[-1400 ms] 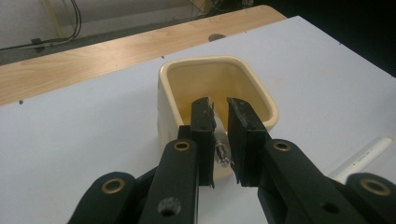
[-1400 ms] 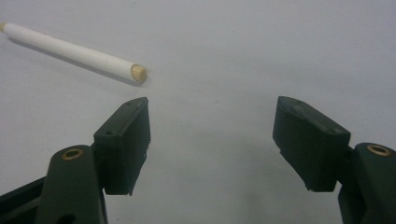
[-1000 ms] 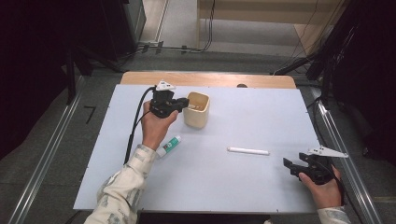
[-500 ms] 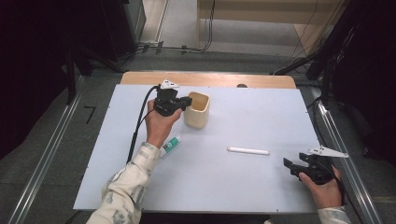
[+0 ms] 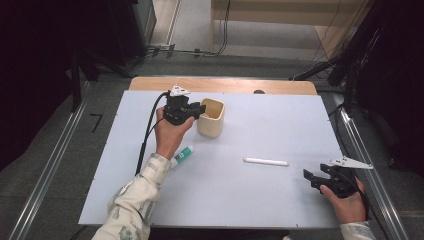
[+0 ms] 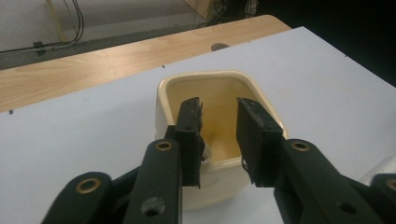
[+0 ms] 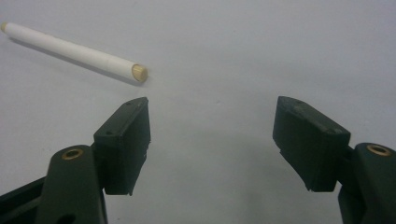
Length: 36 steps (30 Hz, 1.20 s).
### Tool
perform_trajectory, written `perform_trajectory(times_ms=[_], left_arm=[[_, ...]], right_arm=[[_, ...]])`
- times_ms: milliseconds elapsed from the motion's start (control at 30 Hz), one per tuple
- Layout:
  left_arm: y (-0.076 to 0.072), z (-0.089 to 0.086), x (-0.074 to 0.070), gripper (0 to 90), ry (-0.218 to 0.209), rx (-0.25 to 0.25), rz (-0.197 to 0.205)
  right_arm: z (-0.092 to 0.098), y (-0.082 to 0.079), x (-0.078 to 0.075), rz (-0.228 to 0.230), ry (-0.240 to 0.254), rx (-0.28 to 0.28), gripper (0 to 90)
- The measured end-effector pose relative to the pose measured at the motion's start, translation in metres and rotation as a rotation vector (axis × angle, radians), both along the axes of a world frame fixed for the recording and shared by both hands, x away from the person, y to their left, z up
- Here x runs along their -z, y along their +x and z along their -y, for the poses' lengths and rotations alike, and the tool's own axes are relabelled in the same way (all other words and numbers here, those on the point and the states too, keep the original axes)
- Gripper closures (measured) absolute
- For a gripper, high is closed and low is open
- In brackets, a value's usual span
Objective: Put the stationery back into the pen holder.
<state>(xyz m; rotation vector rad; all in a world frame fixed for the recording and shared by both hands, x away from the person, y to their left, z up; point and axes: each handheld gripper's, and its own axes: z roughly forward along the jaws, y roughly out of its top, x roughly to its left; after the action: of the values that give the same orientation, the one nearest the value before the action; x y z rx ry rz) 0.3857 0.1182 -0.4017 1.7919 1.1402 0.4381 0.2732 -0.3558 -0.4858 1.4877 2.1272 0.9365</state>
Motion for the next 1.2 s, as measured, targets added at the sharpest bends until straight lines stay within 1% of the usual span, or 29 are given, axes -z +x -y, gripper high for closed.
perform_trajectory(times_ms=[67, 133, 200, 267, 367, 433, 500, 667, 733, 800, 967, 1033, 1167, 1200], left_arm=[[-0.002, -0.001, 0.0, 67.2, 0.002, 0.002, -0.002], [-0.006, -0.003, -0.001, 63.6, -0.008, -0.005, 0.009], [-0.009, -0.005, -0.002, 63.5, -0.019, -0.003, 0.015], [-0.013, -0.007, -0.004, 61.6, -0.024, -0.007, 0.021], [-0.019, -0.009, -0.005, 61.4, -0.025, -0.007, 0.033], [-0.022, -0.01, -0.005, 61.4, -0.018, -0.004, 0.032], [-0.025, -0.011, -0.005, 59.8, -0.029, -0.003, 0.034], [-0.033, -0.014, -0.004, 58.5, -0.024, -0.015, 0.041], [-0.035, -0.017, -0.003, 58.5, -0.022, -0.025, 0.039], [-0.037, -0.019, -0.002, 58.5, -0.028, -0.035, 0.04], [-0.039, -0.024, -0.001, 58.3, -0.024, -0.04, 0.034], [-0.041, -0.026, 0.001, 56.3, -0.018, -0.043, 0.029], [-0.045, -0.029, 0.005, 56.2, 0.007, -0.048, 0.019], [-0.046, -0.029, 0.007, 55.5, 0.003, -0.052, 0.015]], right_arm=[[0.0, 0.0, 0.0, 0.0, 0.0, 0.0, 26.4], [0.0, 0.0, 0.0, 0.001, -0.001, -0.002, 26.4], [-0.001, 0.0, 0.0, 0.002, -0.001, -0.005, 26.5], [-0.001, 0.0, 0.0, 0.004, 0.0, -0.008, 26.8], [-0.002, 0.0, 0.0, 0.008, -0.002, -0.014, 27.3], [-0.003, 0.0, 0.0, 0.006, -0.003, -0.02, 27.6], [-0.004, 0.0, 0.0, 0.006, -0.003, -0.03, 27.9], [-0.009, 0.003, 0.0, 0.016, -0.009, -0.062, 28.9], [-0.011, 0.004, 0.001, 0.014, -0.012, -0.073, 29.3], [-0.013, 0.005, 0.002, 0.012, -0.015, -0.077, 29.4], [-0.017, 0.008, 0.003, 0.01, -0.023, -0.091, 29.4], [-0.018, 0.009, 0.003, 0.013, -0.028, -0.095, 29.4], [-0.021, 0.011, 0.004, 0.018, -0.037, -0.102, 29.5], [-0.022, 0.011, 0.004, 0.019, -0.038, -0.103, 29.4]])
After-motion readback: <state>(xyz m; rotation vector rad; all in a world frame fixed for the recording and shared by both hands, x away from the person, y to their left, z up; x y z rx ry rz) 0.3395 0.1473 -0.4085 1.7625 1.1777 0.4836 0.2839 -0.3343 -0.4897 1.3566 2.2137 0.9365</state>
